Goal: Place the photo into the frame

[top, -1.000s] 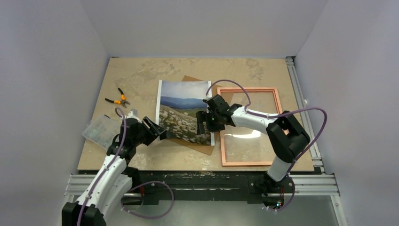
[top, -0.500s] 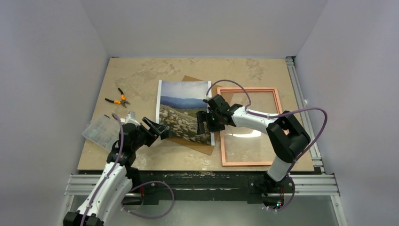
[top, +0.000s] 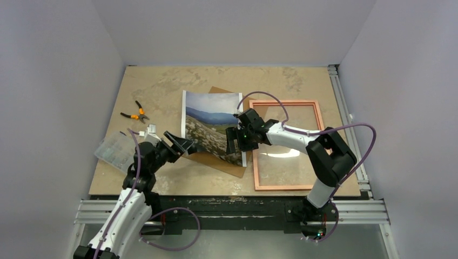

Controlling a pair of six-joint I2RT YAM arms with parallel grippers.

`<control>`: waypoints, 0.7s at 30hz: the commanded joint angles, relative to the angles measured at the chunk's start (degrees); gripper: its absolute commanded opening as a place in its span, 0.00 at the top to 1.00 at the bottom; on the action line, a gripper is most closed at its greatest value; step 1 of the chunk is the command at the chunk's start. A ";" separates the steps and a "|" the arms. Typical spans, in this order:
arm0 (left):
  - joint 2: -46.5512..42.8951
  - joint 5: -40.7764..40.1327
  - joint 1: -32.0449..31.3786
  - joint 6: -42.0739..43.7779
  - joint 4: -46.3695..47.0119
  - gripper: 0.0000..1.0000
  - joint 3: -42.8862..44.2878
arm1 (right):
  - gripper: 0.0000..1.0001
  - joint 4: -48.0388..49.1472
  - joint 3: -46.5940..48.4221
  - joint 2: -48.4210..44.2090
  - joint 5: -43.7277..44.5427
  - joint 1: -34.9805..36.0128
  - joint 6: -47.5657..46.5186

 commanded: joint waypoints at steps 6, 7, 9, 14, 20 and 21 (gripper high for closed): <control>-0.93 3.09 0.18 -0.19 5.01 0.27 0.19 | 0.19 -7.29 -4.89 4.80 -0.80 0.66 0.20; -1.39 3.16 0.18 -0.03 5.09 0.27 0.23 | 0.19 -7.23 -4.87 4.73 -0.84 0.67 0.23; -2.47 3.26 0.18 0.36 5.10 0.28 0.27 | 0.19 -7.29 -4.82 4.71 -0.86 0.69 0.24; -3.97 4.13 0.18 1.16 5.24 0.28 0.51 | 0.19 -7.05 -4.88 4.96 -1.08 0.70 0.38; -2.52 3.88 0.20 2.23 3.78 0.28 0.85 | 0.19 -6.76 -4.99 5.06 -1.30 0.75 0.45; -1.64 3.30 0.19 2.49 2.65 0.28 1.08 | 0.19 -6.74 -4.97 5.06 -1.30 0.75 0.50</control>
